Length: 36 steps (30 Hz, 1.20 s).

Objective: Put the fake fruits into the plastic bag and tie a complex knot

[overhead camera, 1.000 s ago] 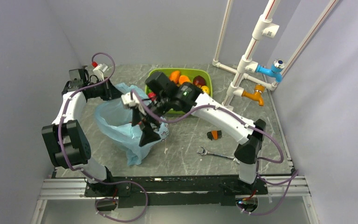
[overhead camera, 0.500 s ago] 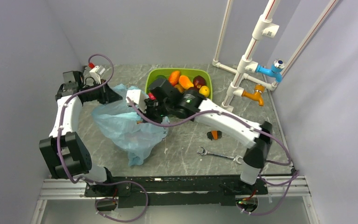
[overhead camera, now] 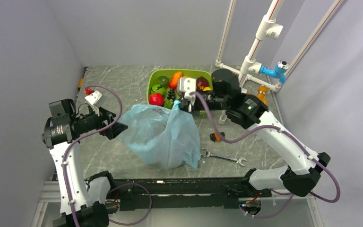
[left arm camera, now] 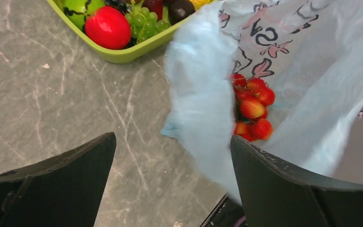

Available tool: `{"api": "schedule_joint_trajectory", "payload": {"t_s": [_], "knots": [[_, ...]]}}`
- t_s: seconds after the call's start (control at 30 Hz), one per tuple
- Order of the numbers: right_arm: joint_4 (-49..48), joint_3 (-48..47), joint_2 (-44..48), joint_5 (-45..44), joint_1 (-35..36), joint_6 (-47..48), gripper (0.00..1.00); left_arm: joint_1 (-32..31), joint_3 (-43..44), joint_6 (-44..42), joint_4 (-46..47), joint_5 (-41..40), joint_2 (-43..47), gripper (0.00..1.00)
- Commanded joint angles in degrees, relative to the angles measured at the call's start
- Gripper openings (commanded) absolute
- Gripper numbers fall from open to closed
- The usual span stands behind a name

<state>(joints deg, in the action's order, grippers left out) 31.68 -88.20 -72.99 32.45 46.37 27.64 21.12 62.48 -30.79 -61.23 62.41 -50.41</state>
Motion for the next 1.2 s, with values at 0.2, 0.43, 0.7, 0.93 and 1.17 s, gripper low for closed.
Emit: {"api": "schedule_joint_trajectory", "payload": {"t_s": [0.2, 0.43, 0.7, 0.93, 1.17], "knots": [[-4.1, 4.46, 2.13, 11.84, 0.46, 10.64, 0.15, -13.15, 16.1, -7.24, 3.59, 1.61, -2.31, 0.98], [-5.34, 8.02, 4.69, 11.36, 0.39, 7.83, 0.35, -35.85, 24.74, -7.76, 10.33, -2.59, -9.3, 0.75], [-6.12, 9.02, 5.96, 8.15, 0.33, 3.26, 0.4, -57.05, 28.37, -5.16, 15.6, -10.82, -15.08, 0.76], [-5.61, 8.18, 6.02, 6.4, 0.34, 1.44, 0.43, -61.95, 29.67, -1.41, 15.54, -9.81, -17.3, 0.58], [-0.12, 8.05, 9.07, -2.47, 0.29, 1.86, 0.75, -61.89, 28.16, 2.48, 17.16, -11.74, -15.6, 0.0]]}}
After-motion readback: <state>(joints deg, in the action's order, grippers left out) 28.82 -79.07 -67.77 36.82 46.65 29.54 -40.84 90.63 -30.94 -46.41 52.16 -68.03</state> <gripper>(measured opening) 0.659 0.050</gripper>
